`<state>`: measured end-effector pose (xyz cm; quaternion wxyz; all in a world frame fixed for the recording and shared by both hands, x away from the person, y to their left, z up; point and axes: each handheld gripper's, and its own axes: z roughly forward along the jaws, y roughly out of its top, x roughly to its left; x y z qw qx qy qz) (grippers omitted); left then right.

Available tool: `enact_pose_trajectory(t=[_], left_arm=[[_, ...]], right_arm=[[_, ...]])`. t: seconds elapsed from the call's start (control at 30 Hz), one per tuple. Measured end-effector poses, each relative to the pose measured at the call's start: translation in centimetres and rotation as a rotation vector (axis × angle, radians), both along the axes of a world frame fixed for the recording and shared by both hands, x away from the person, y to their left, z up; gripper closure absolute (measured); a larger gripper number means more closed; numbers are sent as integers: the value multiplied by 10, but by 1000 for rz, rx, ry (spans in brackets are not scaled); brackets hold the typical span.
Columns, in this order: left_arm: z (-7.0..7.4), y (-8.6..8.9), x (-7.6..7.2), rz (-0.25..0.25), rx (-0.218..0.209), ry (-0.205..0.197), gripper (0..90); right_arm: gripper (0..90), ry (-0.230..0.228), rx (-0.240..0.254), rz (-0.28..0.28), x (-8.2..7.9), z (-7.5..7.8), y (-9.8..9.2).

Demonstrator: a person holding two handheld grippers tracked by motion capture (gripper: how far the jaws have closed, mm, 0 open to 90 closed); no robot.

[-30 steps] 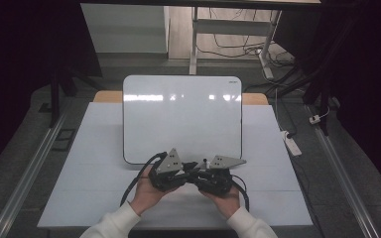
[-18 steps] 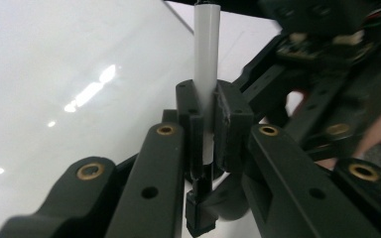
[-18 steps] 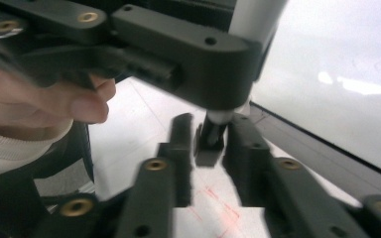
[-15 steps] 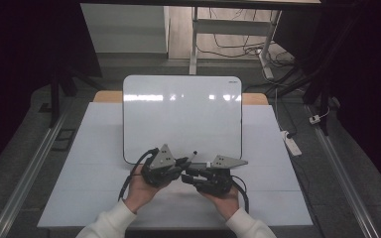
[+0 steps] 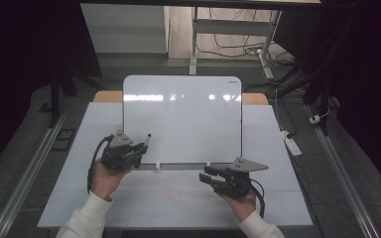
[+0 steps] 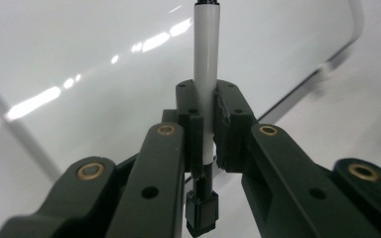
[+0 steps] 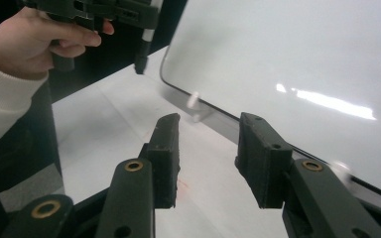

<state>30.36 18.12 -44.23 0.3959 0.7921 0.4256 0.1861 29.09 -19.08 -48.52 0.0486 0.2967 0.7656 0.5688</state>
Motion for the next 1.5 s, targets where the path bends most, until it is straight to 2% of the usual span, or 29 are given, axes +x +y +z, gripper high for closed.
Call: enact_pose_trajectory(t=[0.1, 0.17, 0.27, 0.3, 0.33, 0.37, 0.53, 0.73, 0.8, 1.07, 1.5], left_arm=[[1, 7, 8, 35, 36, 38, 814], [2, 9, 14, 49, 56, 50, 813], [3, 9, 24, 54, 101, 98, 813], [3, 9, 28, 58, 123, 106, 813], [3, 9, 28, 58, 123, 106, 813], [2, 9, 35, 70, 146, 121, 813], [-4, 4, 47, 99, 183, 119, 812], [-7, 0, 51, 103, 183, 102, 813], [-8, -1, 52, 99, 175, 103, 812], [-14, -5, 58, 99, 194, 113, 811], [-15, -7, 58, 81, 202, 103, 797]], right_arm=[[605, -3, -1, -29, -1, 0, -11], [605, 0, 5, -41, -2, 0, -17], [607, -6, 2, -54, -4, 1, -22], [607, -7, 0, -58, -5, 0, -24], [607, -9, -2, -58, -5, 0, -24], [607, -8, -4, -58, -6, 0, -25], [607, -7, -6, -58, -7, -1, -26], [607, -9, -9, -55, -8, -1, -27], [608, -6, -9, -58, -8, -1, -28], [606, -2, -12, -57, -8, -3, -29], [605, 0, -9, -51, -9, -3, -29]])
